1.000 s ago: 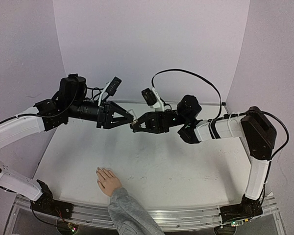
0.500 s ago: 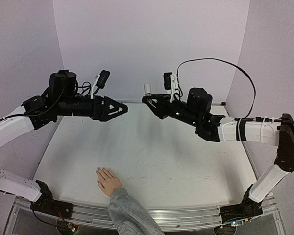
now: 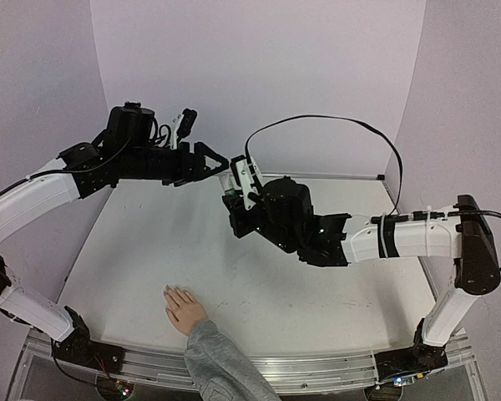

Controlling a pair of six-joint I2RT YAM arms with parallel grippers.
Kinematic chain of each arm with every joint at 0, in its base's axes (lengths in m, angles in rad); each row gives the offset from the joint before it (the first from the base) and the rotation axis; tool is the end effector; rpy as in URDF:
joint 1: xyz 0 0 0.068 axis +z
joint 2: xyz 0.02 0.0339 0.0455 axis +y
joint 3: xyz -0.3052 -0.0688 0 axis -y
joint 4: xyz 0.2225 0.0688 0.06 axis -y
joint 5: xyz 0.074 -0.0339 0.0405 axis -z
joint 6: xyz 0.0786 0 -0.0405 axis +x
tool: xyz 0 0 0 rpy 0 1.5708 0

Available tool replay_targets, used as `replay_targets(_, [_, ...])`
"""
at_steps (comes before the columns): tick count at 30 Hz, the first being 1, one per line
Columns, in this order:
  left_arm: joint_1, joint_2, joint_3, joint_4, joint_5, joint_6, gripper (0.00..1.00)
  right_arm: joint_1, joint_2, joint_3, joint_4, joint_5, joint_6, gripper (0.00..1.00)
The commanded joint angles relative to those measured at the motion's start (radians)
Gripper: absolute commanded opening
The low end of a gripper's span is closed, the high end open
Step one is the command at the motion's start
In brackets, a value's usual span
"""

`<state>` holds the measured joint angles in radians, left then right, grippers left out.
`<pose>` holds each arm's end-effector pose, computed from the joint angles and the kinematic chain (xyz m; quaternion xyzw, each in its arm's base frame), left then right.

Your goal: Paint the nails

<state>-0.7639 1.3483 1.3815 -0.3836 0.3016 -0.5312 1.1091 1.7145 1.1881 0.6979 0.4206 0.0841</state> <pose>0.2099 -0.2334 0.4274 0.1796 0.7948 -0.4399 0.3776 0.2202 0.3705 0.3805 -0.1696 0.6272 0.3092 0.6945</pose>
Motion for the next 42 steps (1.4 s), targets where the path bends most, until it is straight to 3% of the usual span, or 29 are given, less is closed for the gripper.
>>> replay_targets(1, [0.003,0.013,0.051,-0.001,0.009,-0.026,0.7,0.02,0.006,0.07,0.046,0.084,-0.059,0.0])
replay_targets(24, [0.003,0.068,0.05,0.004,0.05,0.003,0.34,0.039,0.026,0.099,0.074,0.057,-0.075,0.0])
replay_targets(34, [0.002,0.061,-0.009,0.035,0.142,0.041,0.09,0.037,-0.005,0.077,0.098,0.017,-0.076,0.0])
replay_targets(39, [0.002,0.041,-0.059,0.111,0.315,0.12,0.05,0.018,-0.041,0.061,0.107,-0.118,-0.109,0.0])
replay_targets(42, [0.0,0.032,-0.075,0.143,0.453,0.201,0.03,-0.048,-0.088,0.035,0.118,-0.404,-0.063,0.0])
